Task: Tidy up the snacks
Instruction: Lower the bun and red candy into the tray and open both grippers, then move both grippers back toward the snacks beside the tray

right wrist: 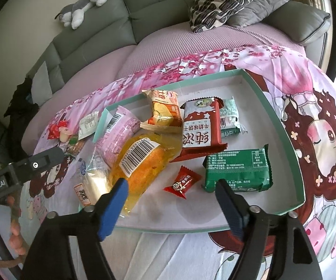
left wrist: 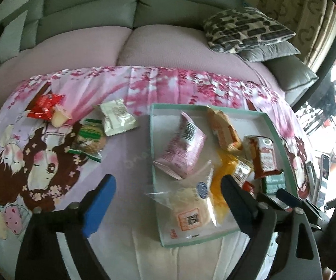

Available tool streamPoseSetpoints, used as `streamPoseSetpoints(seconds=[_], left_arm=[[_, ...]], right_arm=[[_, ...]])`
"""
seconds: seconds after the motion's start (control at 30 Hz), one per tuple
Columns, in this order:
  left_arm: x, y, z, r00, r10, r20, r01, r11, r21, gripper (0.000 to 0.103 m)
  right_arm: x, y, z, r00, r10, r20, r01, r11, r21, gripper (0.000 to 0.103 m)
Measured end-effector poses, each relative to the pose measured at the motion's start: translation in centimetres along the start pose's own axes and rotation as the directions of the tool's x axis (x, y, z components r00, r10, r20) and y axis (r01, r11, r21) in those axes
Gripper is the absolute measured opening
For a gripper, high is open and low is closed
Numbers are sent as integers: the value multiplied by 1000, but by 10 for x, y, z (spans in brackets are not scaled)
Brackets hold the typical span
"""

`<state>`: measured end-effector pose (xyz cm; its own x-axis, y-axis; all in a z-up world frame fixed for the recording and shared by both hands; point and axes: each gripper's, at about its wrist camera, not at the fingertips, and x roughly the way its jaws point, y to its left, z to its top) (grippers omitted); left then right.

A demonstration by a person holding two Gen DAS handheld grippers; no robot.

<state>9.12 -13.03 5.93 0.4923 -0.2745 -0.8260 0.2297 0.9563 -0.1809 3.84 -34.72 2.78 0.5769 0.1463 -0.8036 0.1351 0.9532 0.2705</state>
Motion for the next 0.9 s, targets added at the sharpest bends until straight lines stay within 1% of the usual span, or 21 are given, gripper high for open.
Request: streamPoseSetpoints(seconds=[0.13,0.2,0.27,0.37,0.53,0.67,0.9], left_arm=[[0,8,0,999,37,18,-37,999,-8,94],[-1,11,0,997,67,39,-67,998,-9,96],[-3,15,0,993,99,64,-98,995,-7,100],[-5,18,0,989,119,89,-119,993,-9,101],[-9,24,1,987,109,114,-107,994,-26,101],[-10,28,1,990,77,115,-73,997,-38,101],[-12,31,0,987,108,120,-106,994,-20,101]], right_arm=[[0,0,0,1000,1,7,-1,1000,0,92],[-1,0,1,1000,5,14,-5,1000,-5,103],[-3,2,1,999,7,31,-7,1000,-17,103],[-4,5,1,999,7,45,-5,1000,-29,103],[-6,8,1,998,19,66,-17,999,-30,103],[-9,9,2,996,18,89,-15,999,-28,103],[-8,14,4,996,17,90,-13,999,-39,103]])
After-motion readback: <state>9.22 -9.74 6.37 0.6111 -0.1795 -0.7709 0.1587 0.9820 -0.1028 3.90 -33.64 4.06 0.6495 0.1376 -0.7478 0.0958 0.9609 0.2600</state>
